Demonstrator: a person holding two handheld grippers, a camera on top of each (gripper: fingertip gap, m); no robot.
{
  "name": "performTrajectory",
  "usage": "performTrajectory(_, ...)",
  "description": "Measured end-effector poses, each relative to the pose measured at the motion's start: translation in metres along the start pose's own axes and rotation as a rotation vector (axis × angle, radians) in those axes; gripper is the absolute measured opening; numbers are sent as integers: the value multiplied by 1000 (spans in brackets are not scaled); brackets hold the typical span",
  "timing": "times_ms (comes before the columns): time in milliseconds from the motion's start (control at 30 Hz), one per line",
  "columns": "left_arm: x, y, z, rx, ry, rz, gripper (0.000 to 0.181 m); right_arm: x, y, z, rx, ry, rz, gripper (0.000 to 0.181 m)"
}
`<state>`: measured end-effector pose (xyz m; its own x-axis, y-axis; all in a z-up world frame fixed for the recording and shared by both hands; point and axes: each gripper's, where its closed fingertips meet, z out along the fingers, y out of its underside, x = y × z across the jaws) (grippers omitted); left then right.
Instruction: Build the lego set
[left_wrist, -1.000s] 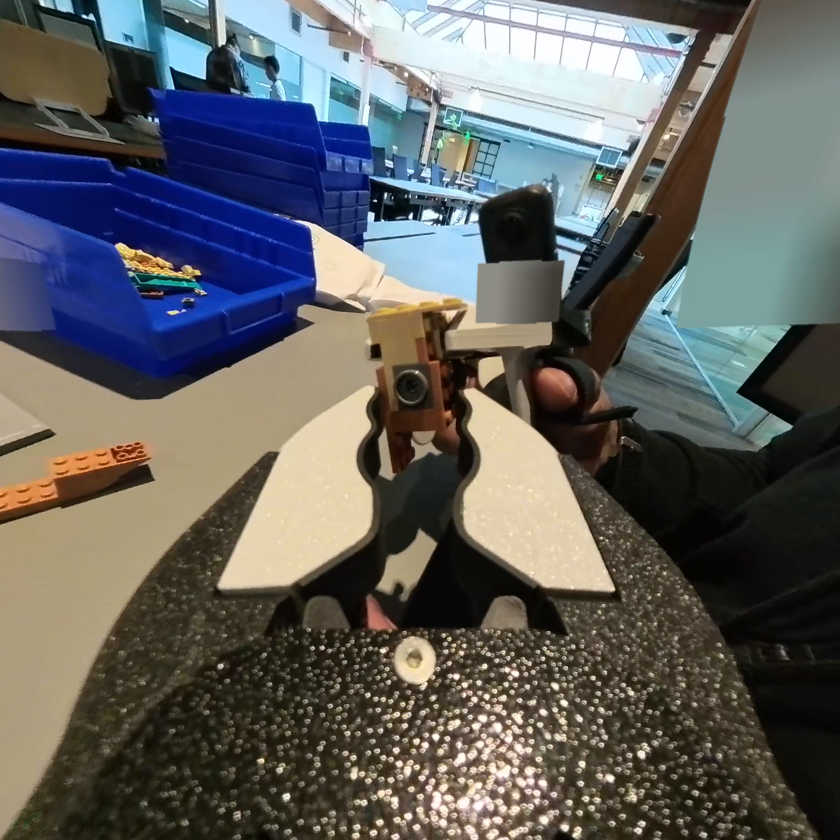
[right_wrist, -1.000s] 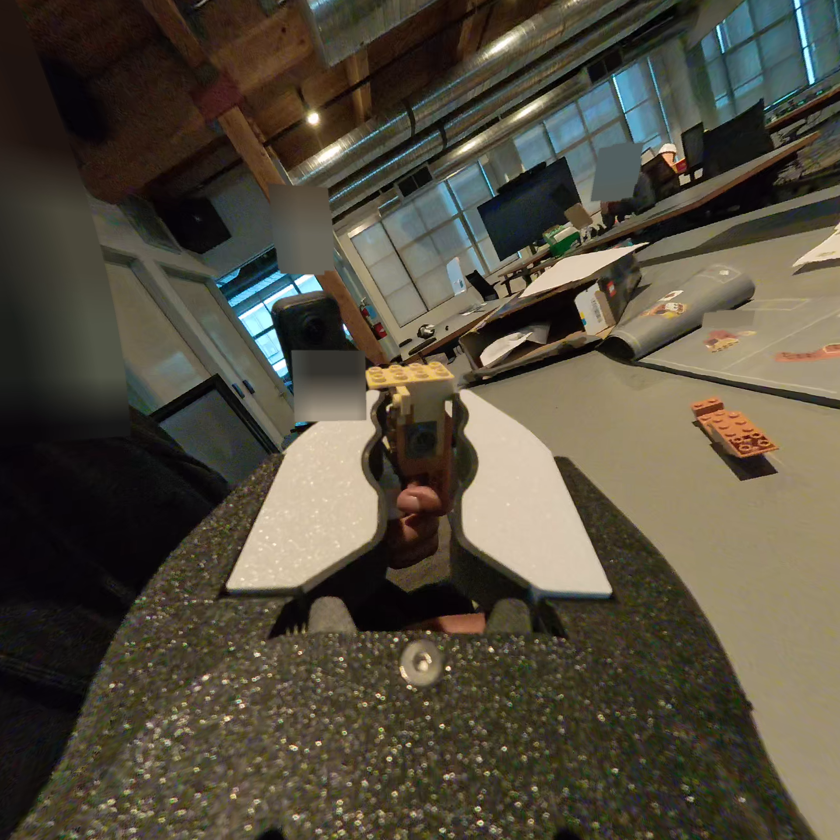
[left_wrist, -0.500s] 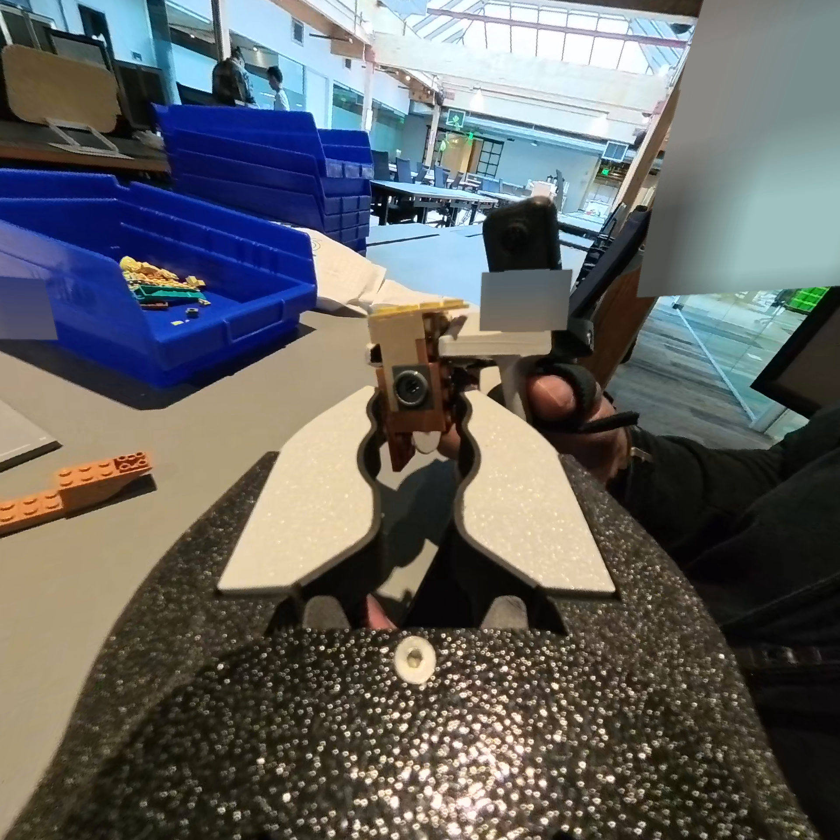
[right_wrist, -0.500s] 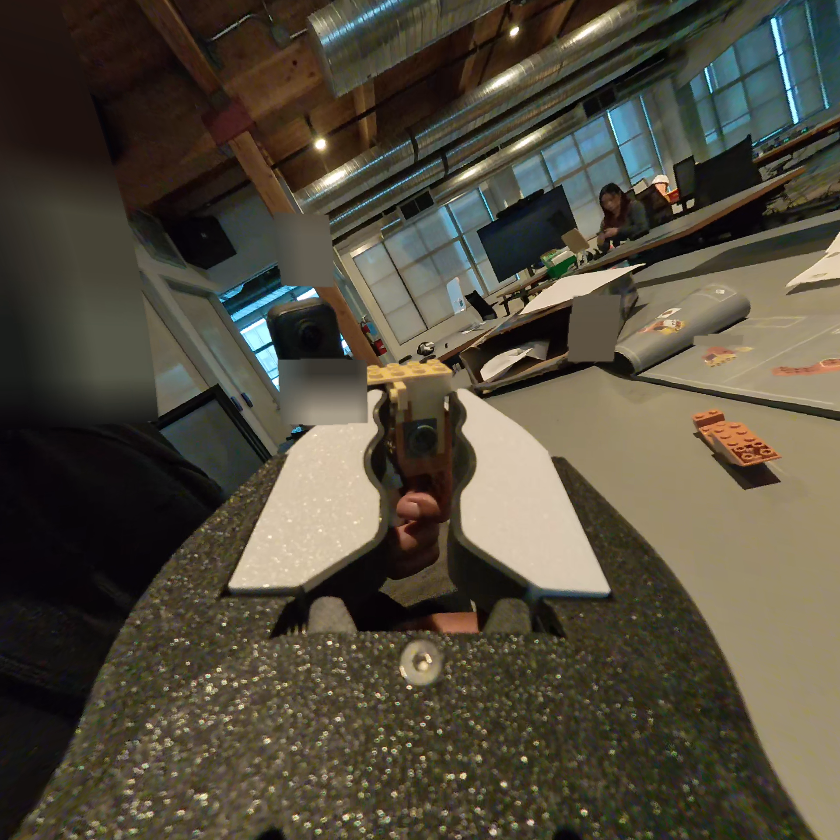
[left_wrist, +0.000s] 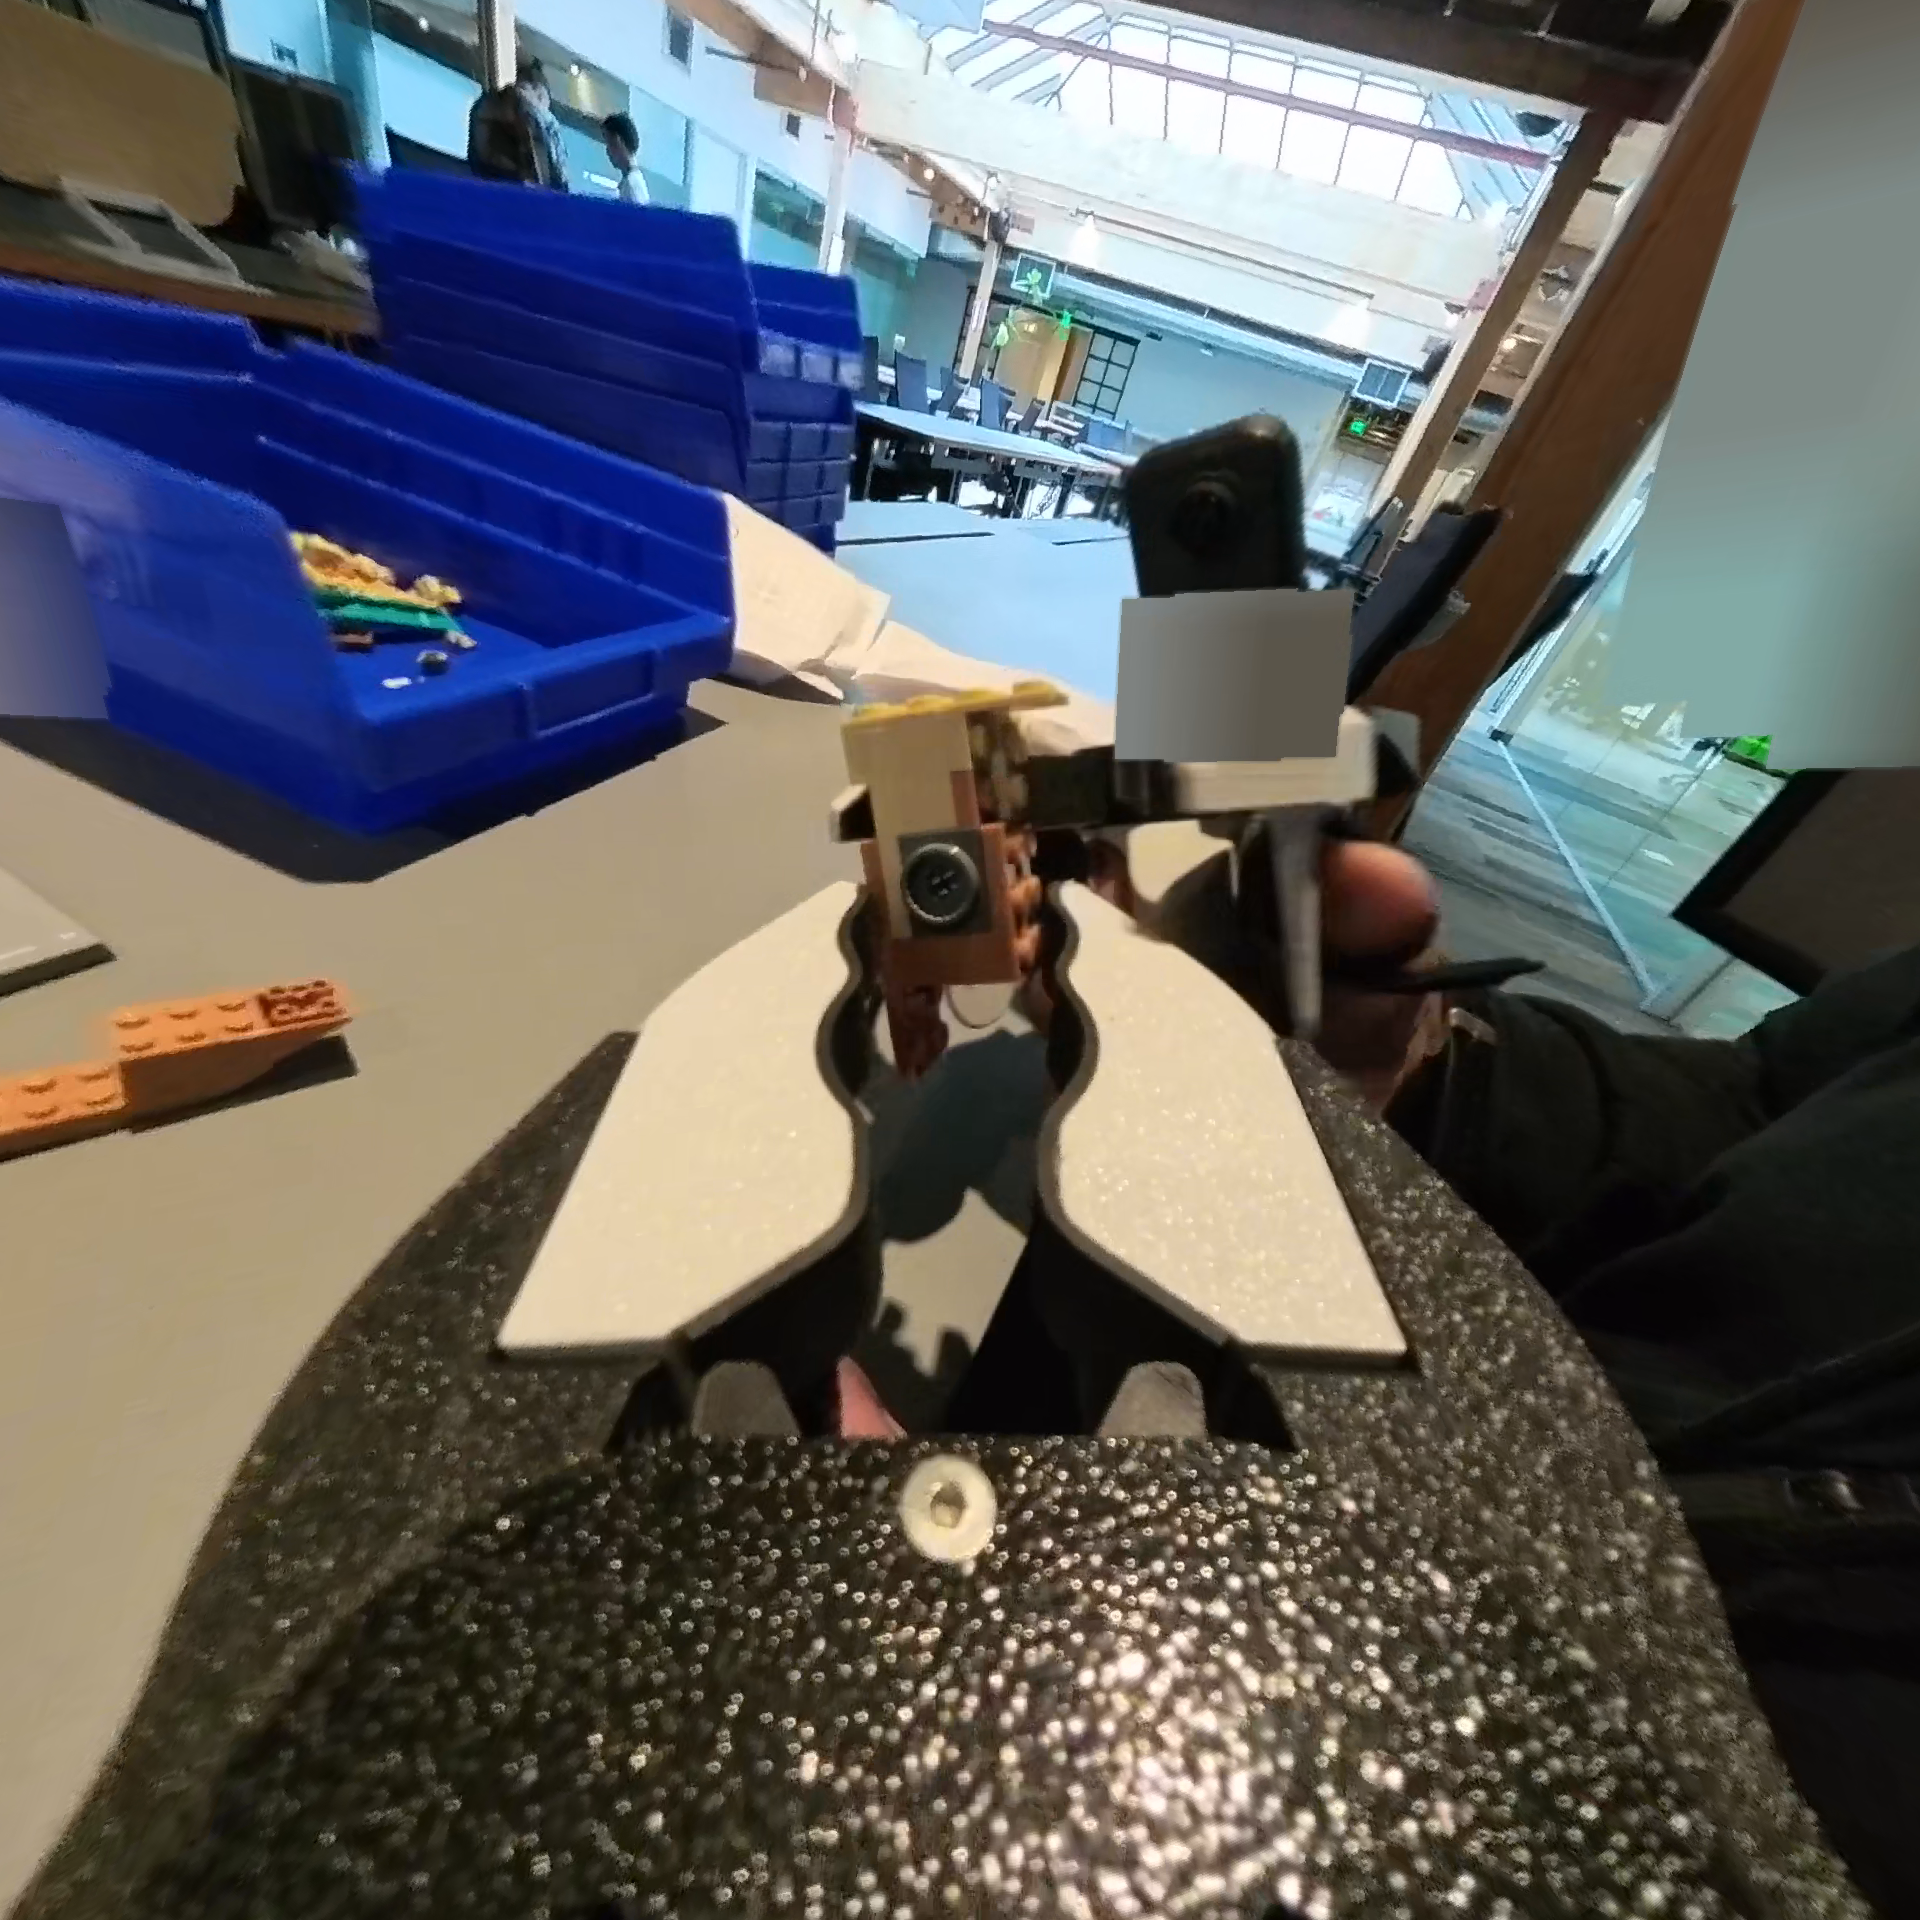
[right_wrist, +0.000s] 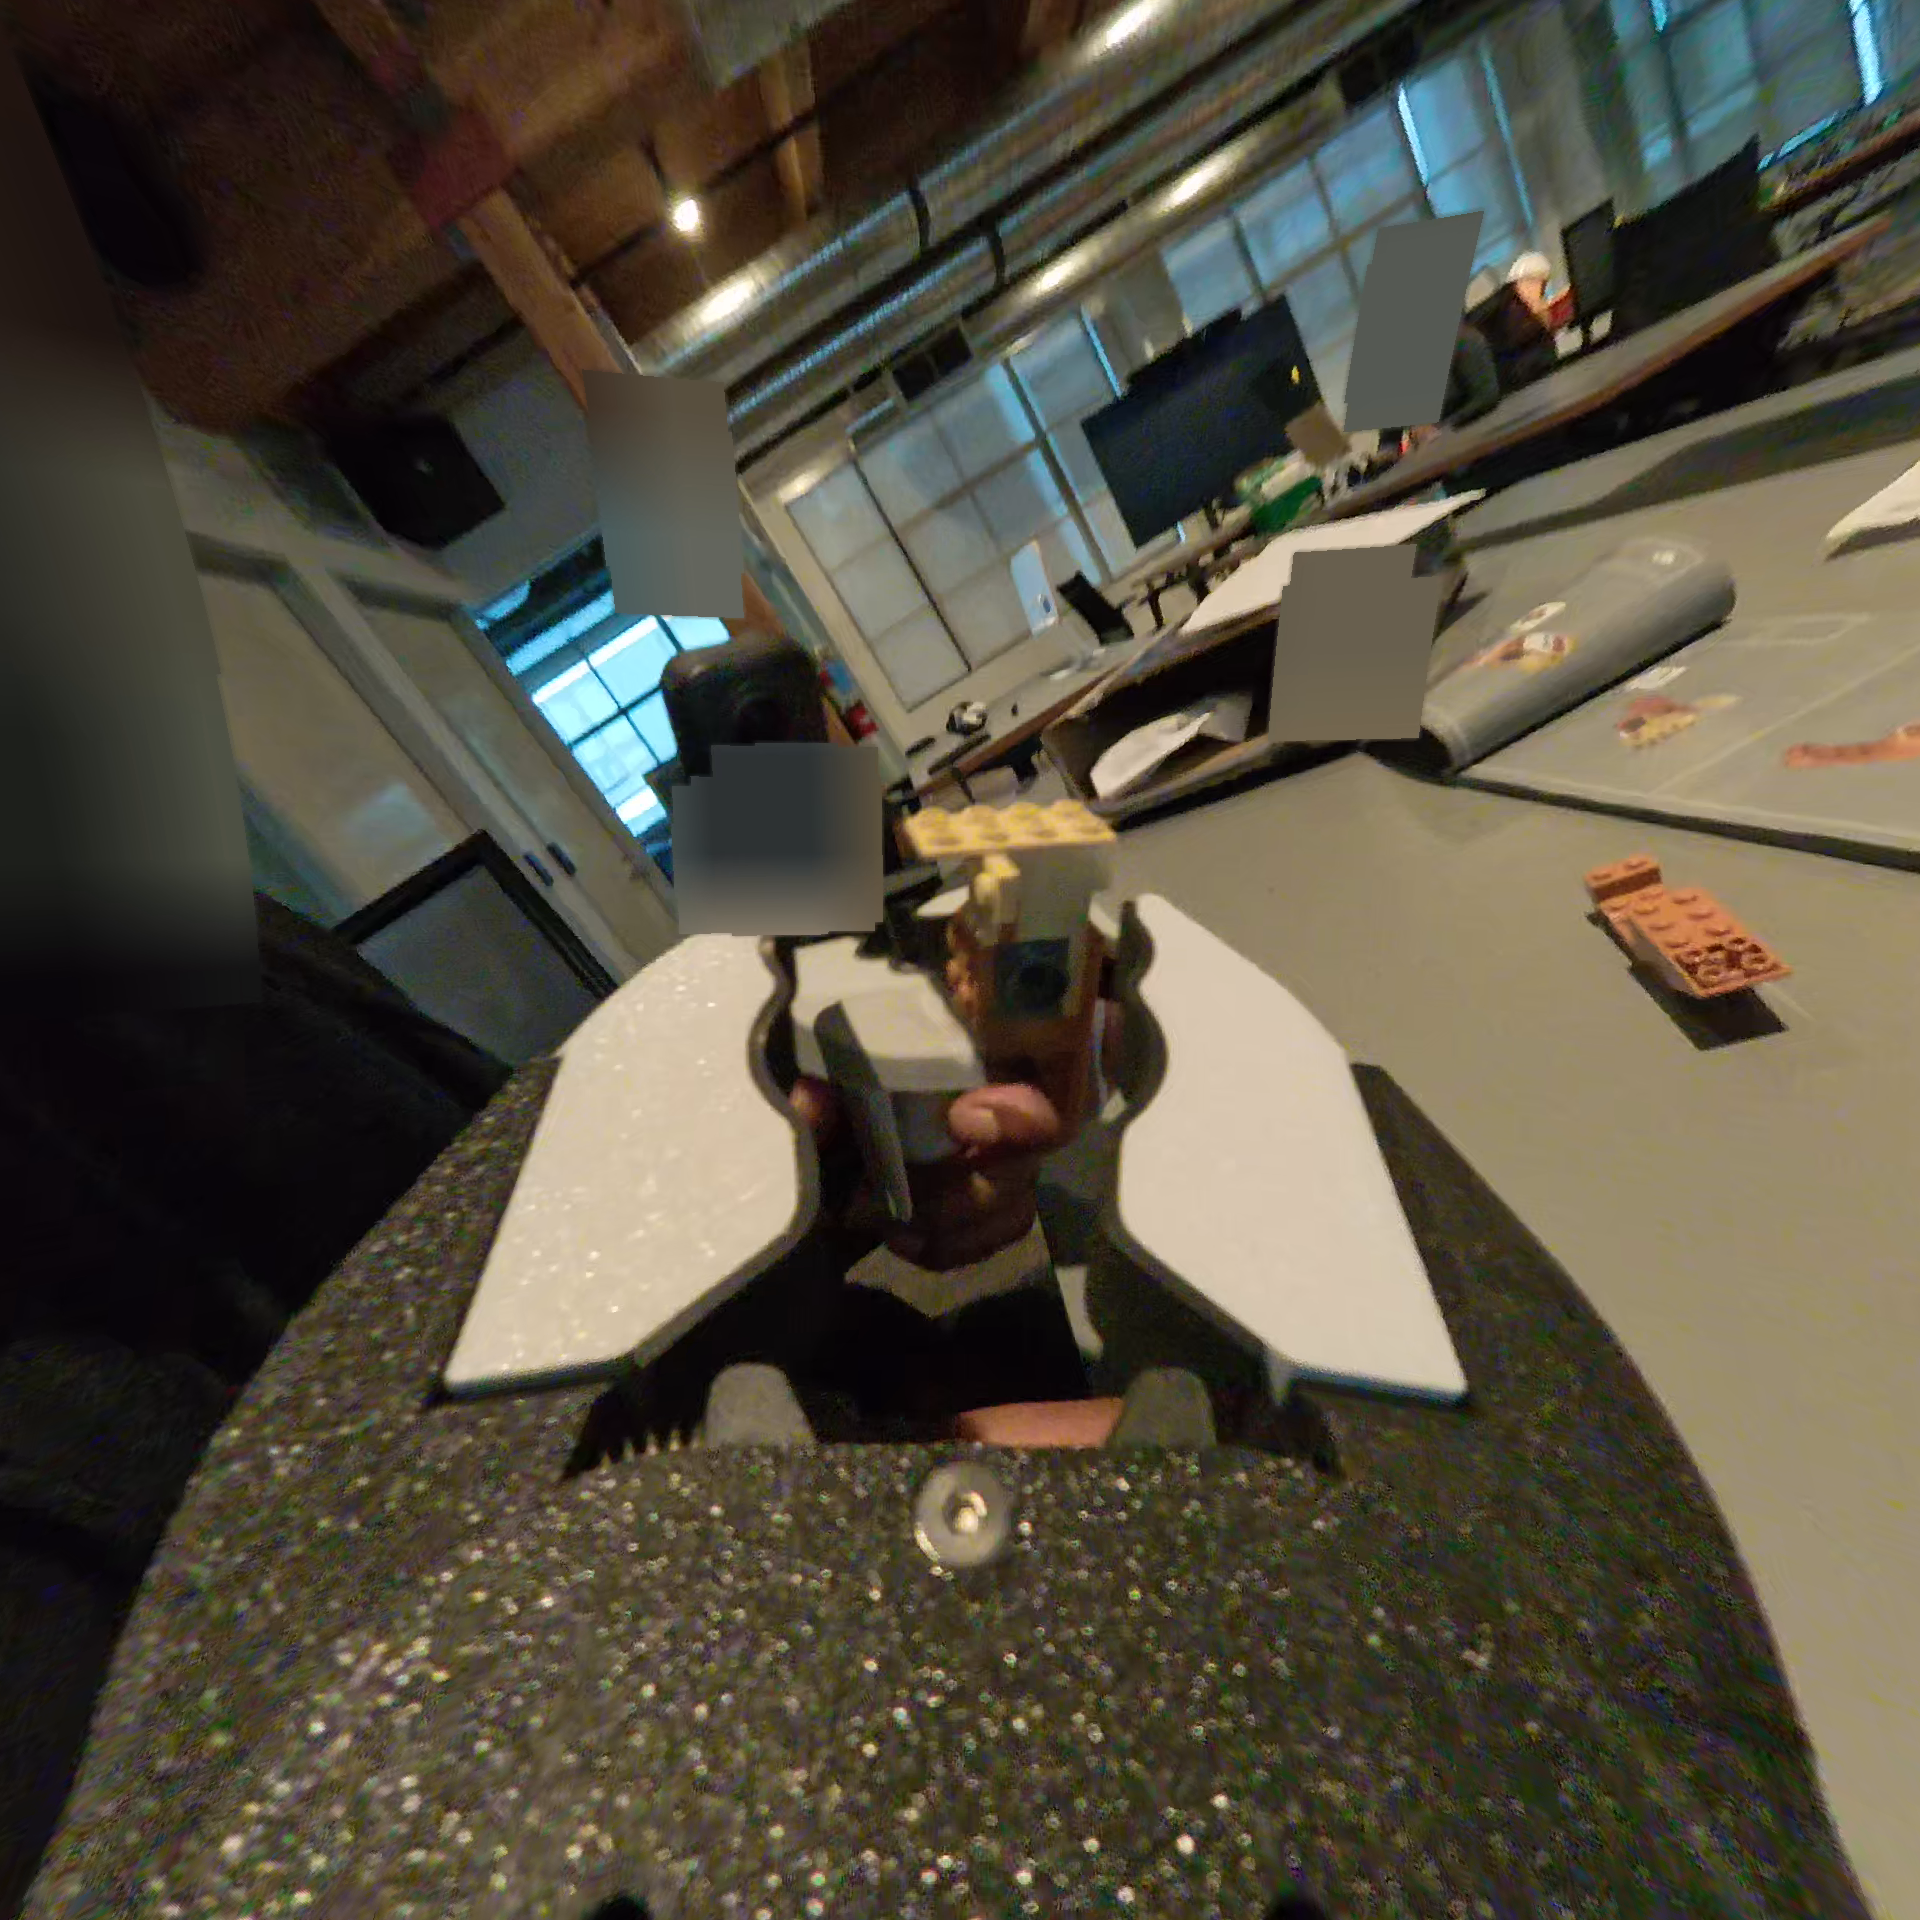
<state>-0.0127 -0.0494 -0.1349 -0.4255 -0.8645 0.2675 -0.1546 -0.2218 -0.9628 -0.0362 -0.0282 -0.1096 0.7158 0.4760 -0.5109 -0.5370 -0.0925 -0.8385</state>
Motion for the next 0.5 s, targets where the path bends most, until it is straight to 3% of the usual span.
performTrajectory(167,-15,-2,-10,-50,83,-139,30,12,5,-19,-143,54,-136,70)
performTrajectory(267,-11,2,-23,-195,262,-270,30,20,-6,-31,-268,68,-413,54)
performTrajectory(367,1,8,-41,-350,516,-400,30,21,-11,-28,-423,-16,-643,40)
performTrajectory(500,-7,17,-56,-510,643,-412,30,25,4,-8,-610,-142,-805,31)
